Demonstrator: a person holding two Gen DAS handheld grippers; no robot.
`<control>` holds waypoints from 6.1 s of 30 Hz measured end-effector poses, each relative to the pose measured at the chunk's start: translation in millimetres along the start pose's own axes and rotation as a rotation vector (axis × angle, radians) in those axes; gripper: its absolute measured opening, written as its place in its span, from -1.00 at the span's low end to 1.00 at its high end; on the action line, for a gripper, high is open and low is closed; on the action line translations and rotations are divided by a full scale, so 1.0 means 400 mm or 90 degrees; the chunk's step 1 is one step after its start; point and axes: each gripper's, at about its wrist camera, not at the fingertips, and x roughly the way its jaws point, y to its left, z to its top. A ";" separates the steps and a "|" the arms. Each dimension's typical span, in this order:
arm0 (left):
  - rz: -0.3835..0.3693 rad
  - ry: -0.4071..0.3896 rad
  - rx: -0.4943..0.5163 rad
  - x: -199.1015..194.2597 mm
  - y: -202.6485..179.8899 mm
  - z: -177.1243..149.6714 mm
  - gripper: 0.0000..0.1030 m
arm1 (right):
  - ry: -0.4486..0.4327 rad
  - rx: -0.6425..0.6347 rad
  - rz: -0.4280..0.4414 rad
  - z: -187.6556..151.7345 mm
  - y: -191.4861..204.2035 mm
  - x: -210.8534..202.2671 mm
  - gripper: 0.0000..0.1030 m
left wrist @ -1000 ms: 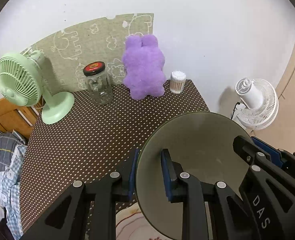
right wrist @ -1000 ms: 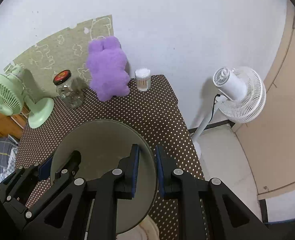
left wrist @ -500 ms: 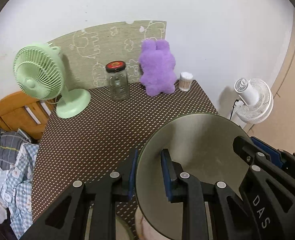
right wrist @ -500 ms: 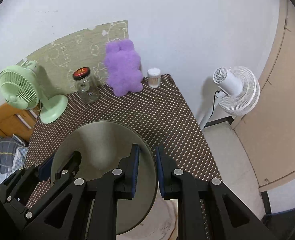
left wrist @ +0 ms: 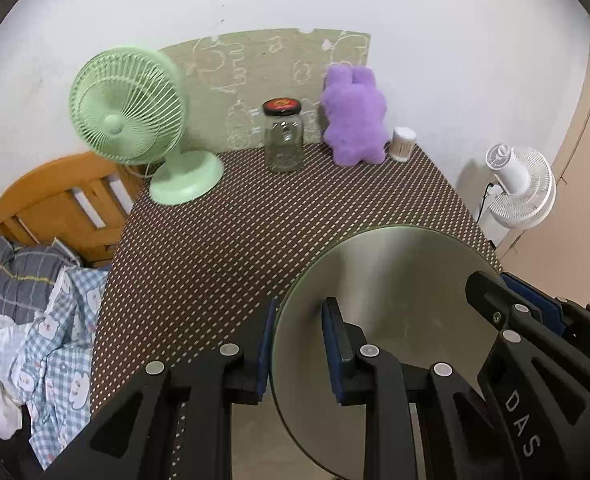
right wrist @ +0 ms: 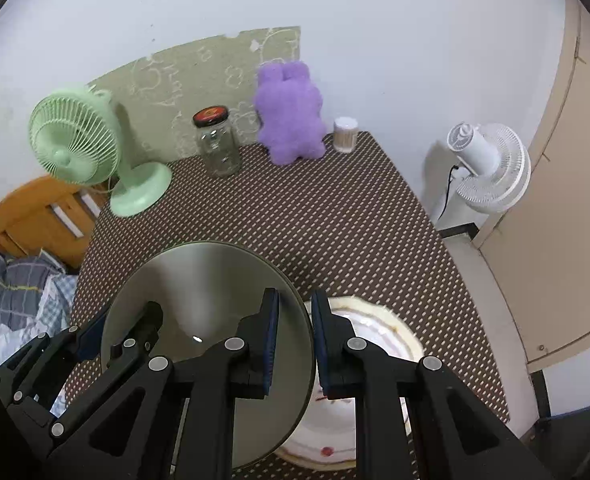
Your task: Organize plates and bowls
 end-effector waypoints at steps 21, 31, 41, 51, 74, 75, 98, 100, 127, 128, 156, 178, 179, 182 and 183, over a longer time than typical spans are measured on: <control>0.033 0.074 -0.007 0.053 0.125 -0.153 -0.58 | 0.081 -0.018 0.033 -0.153 0.121 0.065 -0.60; 0.040 0.102 -0.010 0.083 0.154 -0.186 -0.58 | 0.110 -0.022 0.038 -0.186 0.144 0.105 -0.61; 0.037 0.119 -0.008 0.121 0.155 -0.184 -0.59 | 0.117 -0.023 0.035 -0.192 0.161 0.140 -0.61; 0.027 0.118 0.009 0.137 0.151 -0.191 -0.58 | 0.130 -0.036 0.021 -0.197 0.166 0.172 -0.61; -0.055 0.081 0.000 0.063 0.180 -0.186 0.64 | 0.109 -0.032 0.078 -0.188 0.103 0.100 0.29; -0.057 0.082 0.000 0.064 0.182 -0.187 0.65 | 0.110 -0.029 0.082 -0.188 0.101 0.103 0.29; -0.055 0.123 -0.033 0.156 0.170 -0.177 0.65 | 0.185 0.020 0.157 -0.173 0.085 0.226 0.28; -0.056 0.128 -0.036 0.166 0.167 -0.174 0.64 | 0.190 0.023 0.161 -0.175 0.086 0.235 0.25; -0.090 0.162 -0.048 0.207 0.148 -0.209 0.19 | 0.260 0.035 0.196 -0.201 0.106 0.308 -0.24; -0.094 0.159 -0.046 0.205 0.145 -0.210 0.12 | 0.258 0.035 0.195 -0.202 0.104 0.307 -0.24; -0.137 0.130 -0.029 0.094 0.159 -0.183 0.03 | 0.211 0.036 0.150 -0.181 0.114 0.190 -0.29; -0.103 0.068 -0.042 -0.003 0.019 -0.155 0.02 | 0.158 0.005 0.179 -0.134 -0.026 0.073 -0.29; -0.101 0.067 -0.044 -0.004 0.009 -0.153 0.02 | 0.158 0.002 0.180 -0.132 -0.034 0.073 -0.29; -0.098 0.063 -0.048 -0.008 -0.017 -0.150 0.02 | 0.156 -0.004 0.182 -0.128 -0.058 0.068 -0.29; -0.098 0.062 -0.050 -0.009 -0.026 -0.149 0.02 | 0.155 -0.007 0.182 -0.123 -0.067 0.066 -0.29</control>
